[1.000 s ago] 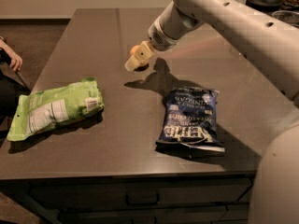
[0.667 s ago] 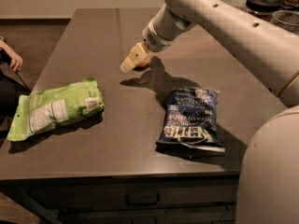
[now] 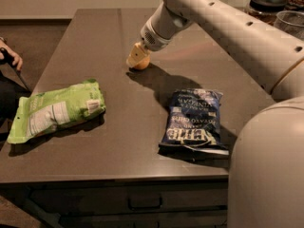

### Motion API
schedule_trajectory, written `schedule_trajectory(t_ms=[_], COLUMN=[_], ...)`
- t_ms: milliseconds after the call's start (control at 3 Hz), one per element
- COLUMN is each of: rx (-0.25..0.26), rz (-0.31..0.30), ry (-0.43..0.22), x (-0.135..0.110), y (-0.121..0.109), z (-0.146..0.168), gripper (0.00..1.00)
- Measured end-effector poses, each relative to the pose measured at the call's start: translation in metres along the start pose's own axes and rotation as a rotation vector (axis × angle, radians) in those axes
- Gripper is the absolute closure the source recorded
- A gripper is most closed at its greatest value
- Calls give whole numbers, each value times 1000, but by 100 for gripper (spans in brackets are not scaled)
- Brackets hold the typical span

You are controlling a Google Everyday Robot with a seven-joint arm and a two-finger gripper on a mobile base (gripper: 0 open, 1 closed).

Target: Pick orange

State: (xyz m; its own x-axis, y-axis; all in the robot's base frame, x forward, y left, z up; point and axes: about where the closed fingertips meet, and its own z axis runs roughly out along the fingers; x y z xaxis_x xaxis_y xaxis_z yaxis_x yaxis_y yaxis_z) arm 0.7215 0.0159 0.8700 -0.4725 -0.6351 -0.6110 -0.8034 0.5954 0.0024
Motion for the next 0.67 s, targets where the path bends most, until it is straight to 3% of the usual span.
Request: schedule_trajectory(t_ms=[333,667], rx=[-16,3], rz=[6,10], ry=[-5,-22], x=[-3,-12], y=[-1,-16], z=[0,-23], gripper=[64,88])
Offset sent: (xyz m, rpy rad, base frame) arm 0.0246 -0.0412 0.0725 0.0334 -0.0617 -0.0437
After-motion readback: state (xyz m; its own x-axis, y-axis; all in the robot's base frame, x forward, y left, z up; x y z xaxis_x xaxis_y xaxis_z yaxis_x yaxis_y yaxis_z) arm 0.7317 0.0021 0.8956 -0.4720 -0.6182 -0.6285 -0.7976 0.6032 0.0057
